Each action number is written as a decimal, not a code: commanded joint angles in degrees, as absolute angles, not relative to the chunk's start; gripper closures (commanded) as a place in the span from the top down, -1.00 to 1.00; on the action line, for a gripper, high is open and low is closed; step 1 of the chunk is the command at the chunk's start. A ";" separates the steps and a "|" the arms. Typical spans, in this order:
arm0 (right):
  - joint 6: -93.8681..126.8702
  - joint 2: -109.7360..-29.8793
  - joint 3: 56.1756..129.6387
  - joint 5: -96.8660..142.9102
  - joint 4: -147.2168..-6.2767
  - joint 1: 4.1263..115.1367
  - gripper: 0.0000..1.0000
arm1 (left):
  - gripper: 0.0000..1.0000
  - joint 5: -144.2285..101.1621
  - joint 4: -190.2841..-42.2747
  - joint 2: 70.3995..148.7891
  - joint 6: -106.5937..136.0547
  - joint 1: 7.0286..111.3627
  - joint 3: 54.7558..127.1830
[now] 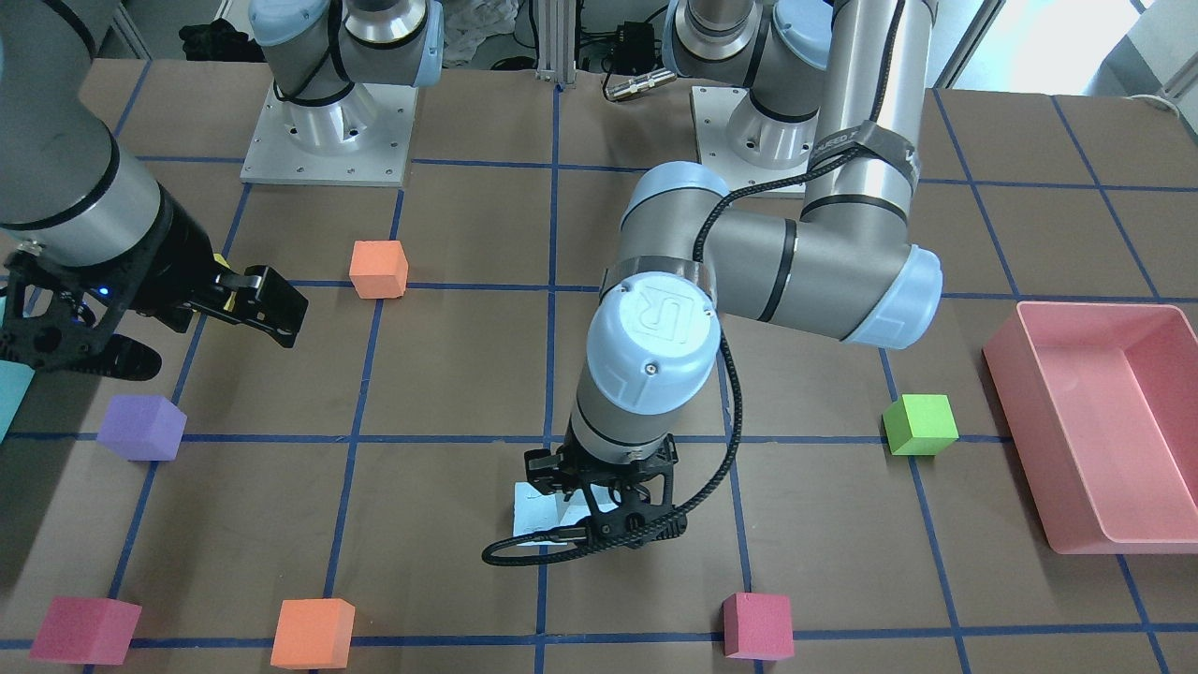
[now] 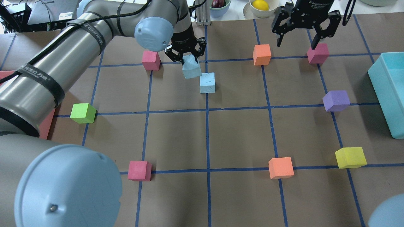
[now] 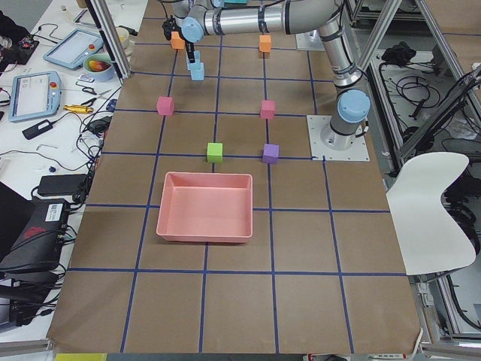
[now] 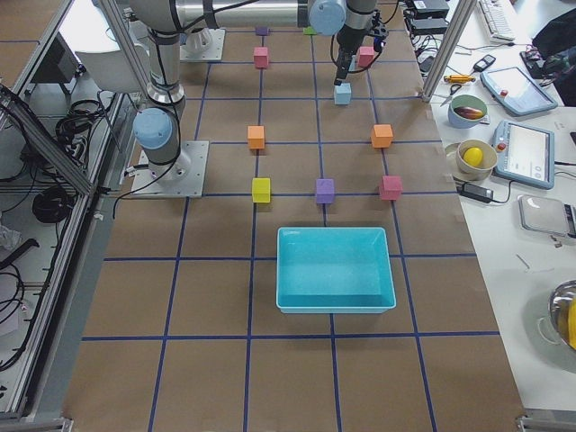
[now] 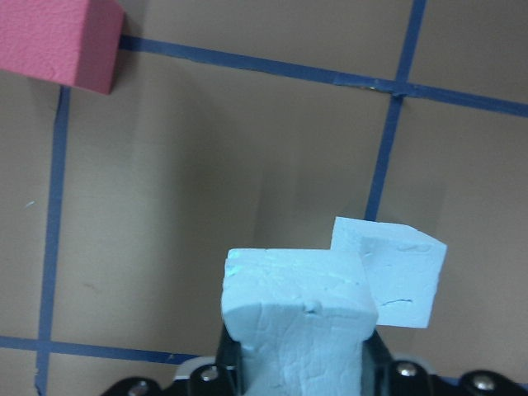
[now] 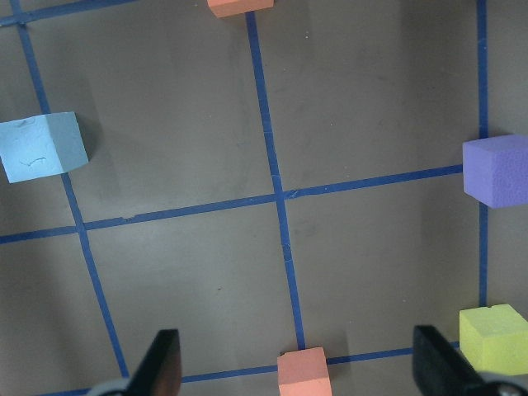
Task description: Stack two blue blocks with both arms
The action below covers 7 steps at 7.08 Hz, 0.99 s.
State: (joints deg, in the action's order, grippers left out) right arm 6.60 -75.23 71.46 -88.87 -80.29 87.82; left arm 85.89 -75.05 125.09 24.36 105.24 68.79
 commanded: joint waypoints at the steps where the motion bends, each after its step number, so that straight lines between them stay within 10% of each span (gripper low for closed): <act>1: 7.38 -79.00 73.98 -89.56 -80.15 87.98 1.00 | -1.00 86.22 -74.88 127.43 26.54 108.18 67.50; 7: 6.68 -87.10 84.46 -90.35 -80.77 89.72 1.00 | -1.00 87.45 -74.18 129.72 25.58 108.63 66.01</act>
